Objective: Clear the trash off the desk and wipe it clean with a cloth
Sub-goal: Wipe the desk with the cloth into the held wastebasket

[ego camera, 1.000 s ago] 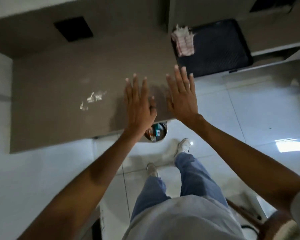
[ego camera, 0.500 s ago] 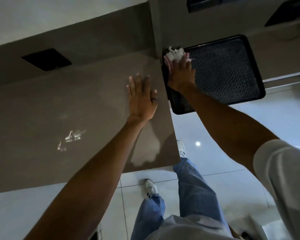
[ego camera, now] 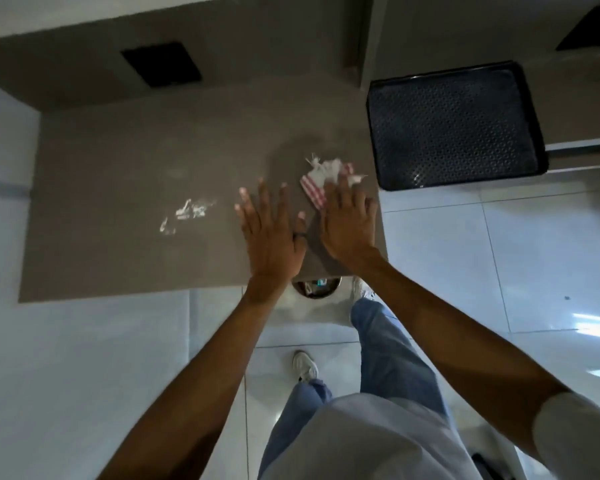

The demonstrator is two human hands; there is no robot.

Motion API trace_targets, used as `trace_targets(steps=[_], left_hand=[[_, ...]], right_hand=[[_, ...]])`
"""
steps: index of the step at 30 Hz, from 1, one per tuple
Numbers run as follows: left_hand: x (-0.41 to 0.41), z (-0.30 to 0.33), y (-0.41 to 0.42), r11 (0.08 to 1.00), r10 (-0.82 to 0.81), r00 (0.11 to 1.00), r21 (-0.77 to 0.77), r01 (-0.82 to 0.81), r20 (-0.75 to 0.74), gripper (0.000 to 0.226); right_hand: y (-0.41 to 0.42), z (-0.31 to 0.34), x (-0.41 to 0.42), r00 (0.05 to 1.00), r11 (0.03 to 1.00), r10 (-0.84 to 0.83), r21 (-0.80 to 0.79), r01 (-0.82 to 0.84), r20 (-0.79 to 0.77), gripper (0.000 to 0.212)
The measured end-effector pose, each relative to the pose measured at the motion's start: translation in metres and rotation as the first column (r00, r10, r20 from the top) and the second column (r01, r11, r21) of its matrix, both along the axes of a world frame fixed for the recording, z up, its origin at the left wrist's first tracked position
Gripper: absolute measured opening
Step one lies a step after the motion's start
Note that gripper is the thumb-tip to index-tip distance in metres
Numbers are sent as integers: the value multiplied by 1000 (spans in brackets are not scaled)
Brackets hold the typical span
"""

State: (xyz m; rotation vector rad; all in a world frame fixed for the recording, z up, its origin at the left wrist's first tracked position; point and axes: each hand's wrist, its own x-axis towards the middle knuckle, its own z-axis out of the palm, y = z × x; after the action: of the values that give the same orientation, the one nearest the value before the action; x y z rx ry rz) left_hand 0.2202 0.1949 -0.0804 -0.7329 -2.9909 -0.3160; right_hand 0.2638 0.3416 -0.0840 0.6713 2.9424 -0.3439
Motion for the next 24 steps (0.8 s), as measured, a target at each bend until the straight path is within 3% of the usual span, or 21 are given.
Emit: trace_targets(steps=[2,4,6,8,10,12,15,17,19,20,22,24], left_hand=[[28,-9,-36,999,-15,1000,-41,17,27,66],[52,-20,-65,997,-36,999,-61,38,31,68],[81,-34,-91,998,-21,998,-56,24,53,68],[111,-55,-111,999,-11,996,-40,14,93,67],[141,-79,-126,998,-41,985,-37,48,169,66],[160,-115,-136,995,-65,957,-59,85,284,66],[159,-183,-136,988,-37,893,-116,99,448,69],[137,-243,-123,996,34,832,-90,19,554,73],[106,-312,-102,980,179,705,-57,-193,686,79],[92,-343,-89,944,241,595,-42,-328,767,83],[68,-394,-66,811,296,339,-47,-583,893,93],[55,-432,-55,624,228,83,-80,-777,970,90]], right_hand=[[-20,-6,8,998,999,-43,-24,44,49,72],[-38,-6,16,993,996,-86,29,88,-79,74],[-64,-12,36,952,998,20,67,1,-304,65],[-93,-33,72,885,978,207,67,-197,-417,58],[-116,-60,116,876,933,354,60,-355,-327,57],[-126,-100,146,918,925,376,-1,-379,-129,57],[-123,-175,154,950,959,274,-120,-257,149,60],[-113,-236,139,970,965,157,-236,-111,187,63],[-102,-309,115,977,910,-98,-381,165,189,79],[-95,-343,101,945,829,-238,-460,318,224,89],[-80,-397,79,832,619,-445,-558,554,332,102],[-68,-438,70,737,465,-538,-585,665,410,93]])
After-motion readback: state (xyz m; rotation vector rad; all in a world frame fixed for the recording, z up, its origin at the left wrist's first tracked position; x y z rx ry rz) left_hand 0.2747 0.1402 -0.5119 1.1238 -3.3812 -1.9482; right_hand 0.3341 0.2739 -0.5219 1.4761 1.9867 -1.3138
